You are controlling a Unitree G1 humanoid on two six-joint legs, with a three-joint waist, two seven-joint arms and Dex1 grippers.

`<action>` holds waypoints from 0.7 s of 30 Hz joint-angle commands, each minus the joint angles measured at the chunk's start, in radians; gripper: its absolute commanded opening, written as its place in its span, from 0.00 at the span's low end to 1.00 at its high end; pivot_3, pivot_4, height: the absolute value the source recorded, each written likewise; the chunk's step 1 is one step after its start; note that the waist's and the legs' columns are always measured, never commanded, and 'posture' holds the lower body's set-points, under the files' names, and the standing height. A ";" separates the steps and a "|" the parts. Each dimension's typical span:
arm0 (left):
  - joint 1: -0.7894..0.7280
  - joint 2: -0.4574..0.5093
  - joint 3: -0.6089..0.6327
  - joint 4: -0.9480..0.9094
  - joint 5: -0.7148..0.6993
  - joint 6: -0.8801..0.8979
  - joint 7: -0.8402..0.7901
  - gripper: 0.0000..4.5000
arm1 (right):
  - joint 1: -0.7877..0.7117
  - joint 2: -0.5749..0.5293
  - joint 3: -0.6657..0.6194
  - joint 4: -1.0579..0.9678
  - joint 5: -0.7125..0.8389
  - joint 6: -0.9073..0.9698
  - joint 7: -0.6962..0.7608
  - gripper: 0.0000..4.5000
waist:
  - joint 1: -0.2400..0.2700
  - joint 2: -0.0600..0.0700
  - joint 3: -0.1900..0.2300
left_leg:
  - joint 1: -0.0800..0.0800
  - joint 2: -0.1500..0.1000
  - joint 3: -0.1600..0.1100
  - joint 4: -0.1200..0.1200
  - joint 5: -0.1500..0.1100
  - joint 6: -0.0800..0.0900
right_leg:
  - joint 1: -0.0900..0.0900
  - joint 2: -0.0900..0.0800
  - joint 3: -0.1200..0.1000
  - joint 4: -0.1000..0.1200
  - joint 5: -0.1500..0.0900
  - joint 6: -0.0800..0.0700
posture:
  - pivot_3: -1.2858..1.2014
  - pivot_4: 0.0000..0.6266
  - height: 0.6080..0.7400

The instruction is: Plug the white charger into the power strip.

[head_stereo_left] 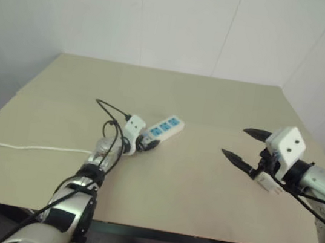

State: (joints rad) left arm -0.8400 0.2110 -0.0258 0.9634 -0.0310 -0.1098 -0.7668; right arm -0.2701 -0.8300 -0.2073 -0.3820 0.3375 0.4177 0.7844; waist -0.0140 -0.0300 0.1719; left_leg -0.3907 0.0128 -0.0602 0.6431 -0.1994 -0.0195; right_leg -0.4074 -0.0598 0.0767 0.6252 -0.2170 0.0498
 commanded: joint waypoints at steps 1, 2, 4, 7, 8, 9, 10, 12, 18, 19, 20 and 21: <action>0.053 0.014 -0.048 -0.077 -0.027 -0.003 -0.202 0.74 | -0.004 -0.024 -0.051 -0.009 0.012 -0.017 0.010 1.00 | 0.000 0.000 0.000 | 0.000 0.000 0.000 0.000 0.000 0.000 | 0.000 0.000 0.000 0.000 0.000 0.000 | 0.52 0.24 1.00; 0.066 0.024 -0.055 -0.104 -0.037 -0.002 -0.245 0.74 | -0.001 -0.028 -0.055 -0.007 0.013 -0.018 0.013 1.00 | -0.001 0.000 0.000 | 0.000 0.000 0.000 0.000 0.000 0.000 | 0.000 0.000 0.000 0.000 0.000 0.000 | 0.52 0.24 1.00; 0.088 0.045 -0.067 -0.152 -0.047 0.003 -0.320 0.74 | 0.002 -0.035 -0.063 -0.002 0.013 -0.021 0.020 1.00 | -0.001 0.000 0.000 | 0.000 0.000 0.000 0.000 0.000 0.000 | 0.000 0.000 0.000 0.000 0.000 0.000 | 0.52 0.24 1.00; 0.123 0.080 -0.087 -0.239 -0.072 0.018 -0.423 0.74 | 0.011 -0.057 -0.087 0.014 0.020 -0.015 0.042 1.00 | -0.002 0.000 0.000 | 0.000 0.000 0.000 0.000 0.000 0.000 | 0.000 0.000 0.000 0.000 0.000 0.000 | 0.52 0.24 1.00; 0.134 0.089 -0.094 -0.268 -0.079 0.021 -0.448 0.74 | 0.011 -0.064 -0.098 0.024 0.027 -0.003 0.046 1.00 | -0.003 0.000 0.000 | 0.000 0.000 0.000 0.000 0.000 0.000 | 0.000 0.000 0.000 0.000 0.000 0.000 | 0.52 0.24 1.00; 0.144 0.098 -0.104 -0.294 -0.081 0.022 -0.472 0.74 | 0.001 -0.068 -0.105 0.042 0.026 0.011 0.037 1.00 | -0.004 0.000 0.000 | 0.000 0.001 0.000 0.000 0.000 0.000 | 0.000 0.000 0.000 0.000 0.000 0.000 | 0.52 0.24 1.00; 0.151 0.102 -0.110 -0.316 -0.085 0.031 -0.487 0.74 | -0.015 -0.071 -0.106 0.063 0.021 0.030 0.023 1.00 | -0.004 0.000 0.000 | 0.000 0.001 0.000 0.000 0.000 0.000 | 0.000 0.000 0.000 0.000 0.000 0.000 | 0.52 0.24 1.00; 0.166 0.106 -0.122 -0.360 -0.094 0.045 -0.512 0.74 | -0.046 -0.082 -0.105 0.103 0.016 0.063 0.005 1.00 | -0.004 0.000 0.000 | 0.000 0.001 0.000 0.000 0.000 0.000 | 0.000 0.000 0.000 0.000 0.000 -0.001 | 0.52 0.24 1.00; 0.227 0.110 -0.166 -0.480 -0.106 0.049 -0.552 0.74 | -0.146 -0.141 -0.068 0.170 0.028 0.276 -0.026 1.00 | -0.004 0.000 0.000 | -0.003 0.001 0.000 0.000 0.000 0.000 | -0.003 0.000 0.000 0.000 -0.001 -0.001 | 0.52 0.24 1.00; 0.234 0.110 -0.173 -0.487 -0.104 0.037 -0.554 0.74 | -0.170 -0.152 -0.057 0.182 0.030 0.330 -0.032 1.00 | -0.002 0.000 0.000 | -0.004 0.001 0.000 0.000 0.000 0.000 | -0.004 0.000 0.000 0.000 0.000 -0.001 | 0.52 0.24 1.00; 0.239 0.109 -0.180 -0.492 -0.101 0.035 -0.554 0.74 | -0.195 -0.171 -0.038 0.196 0.031 0.387 -0.032 1.00 | -0.002 0.000 0.000 | -0.005 0.001 0.000 0.000 0.000 0.000 | -0.005 0.000 0.000 0.001 0.000 -0.001 | 0.52 0.24 1.00; 0.242 0.110 -0.187 -0.496 -0.097 0.031 -0.555 0.74 | -0.221 -0.199 -0.010 0.209 0.029 0.442 -0.020 1.00 | -0.002 0.000 0.000 | -0.006 0.001 0.000 0.001 0.000 0.000 | -0.007 0.000 0.000 0.001 0.000 -0.001 | 0.52 0.24 1.00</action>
State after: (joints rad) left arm -0.5983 0.3282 -0.1964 0.5094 -0.1186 -0.0615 -1.3108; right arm -0.4547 -0.9868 -0.2248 -0.1772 0.3606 0.7729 0.7630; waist -0.0156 -0.0296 0.1723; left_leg -0.3990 0.0134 -0.0600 0.6441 -0.1994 -0.0193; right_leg -0.4165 -0.0600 0.0772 0.6266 -0.2168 0.0489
